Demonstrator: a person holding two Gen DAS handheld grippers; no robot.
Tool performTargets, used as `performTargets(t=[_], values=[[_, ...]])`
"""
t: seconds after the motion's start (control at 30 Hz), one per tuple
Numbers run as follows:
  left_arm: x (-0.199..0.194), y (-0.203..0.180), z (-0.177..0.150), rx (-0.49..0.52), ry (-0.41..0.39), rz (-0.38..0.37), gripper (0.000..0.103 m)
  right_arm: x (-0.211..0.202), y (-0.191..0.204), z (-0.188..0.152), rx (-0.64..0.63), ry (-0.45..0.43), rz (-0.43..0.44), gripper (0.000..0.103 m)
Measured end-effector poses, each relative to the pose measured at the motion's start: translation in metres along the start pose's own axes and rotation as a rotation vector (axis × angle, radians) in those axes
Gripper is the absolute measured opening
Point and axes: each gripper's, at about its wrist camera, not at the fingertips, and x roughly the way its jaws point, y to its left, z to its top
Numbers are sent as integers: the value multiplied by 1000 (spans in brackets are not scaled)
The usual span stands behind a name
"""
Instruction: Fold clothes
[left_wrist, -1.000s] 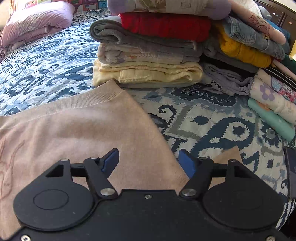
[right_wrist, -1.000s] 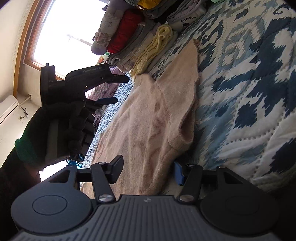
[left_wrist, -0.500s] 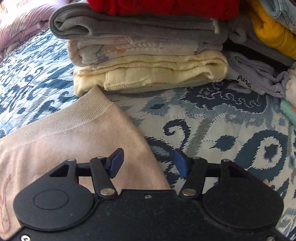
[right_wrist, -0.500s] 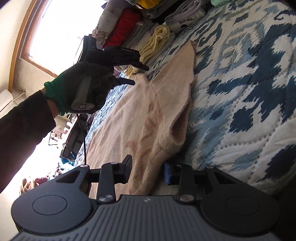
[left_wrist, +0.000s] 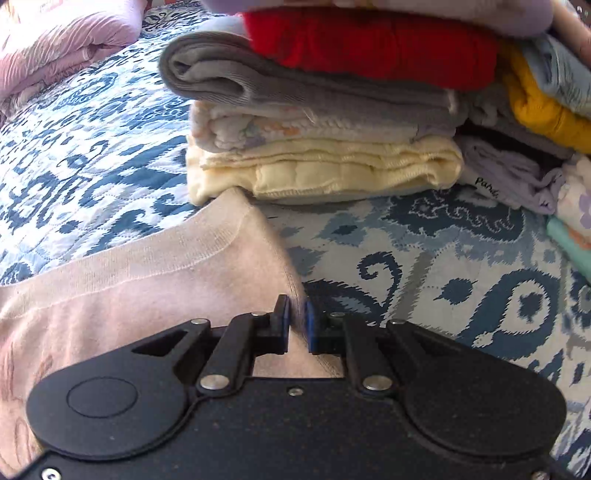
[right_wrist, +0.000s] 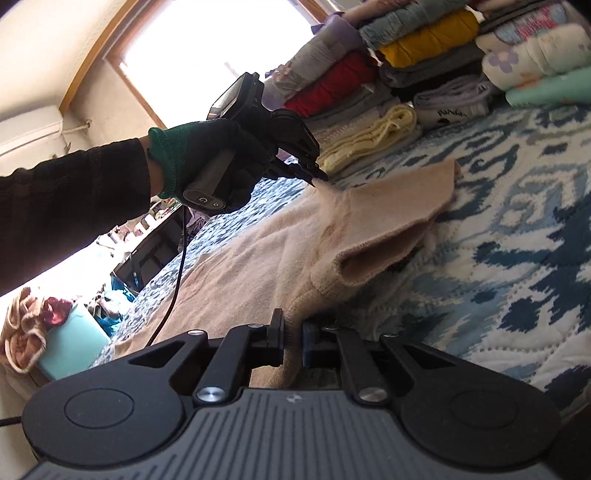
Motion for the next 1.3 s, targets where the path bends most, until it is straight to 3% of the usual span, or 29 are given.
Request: performTargets(t=[0.13, 0.47, 0.7, 1.0, 1.3], values=[[-26, 38, -8, -14, -51, -41, 8, 2, 31, -1, -182, -19, 29, 10], [-42, 122, -38, -24, -140, -140, 7, 28, 104, -30, -537, 62, 86, 10], [-31, 150, -51, -3, -165, -177, 7, 49, 130, -52, -643, 113, 105, 10], [-14, 184, -68, -54, -191, -196, 8, 64, 151, -66, -754, 136, 107, 10], [-16, 189, -73, -59, -219, -170, 7, 73, 157, -68, -743, 156, 141, 10]])
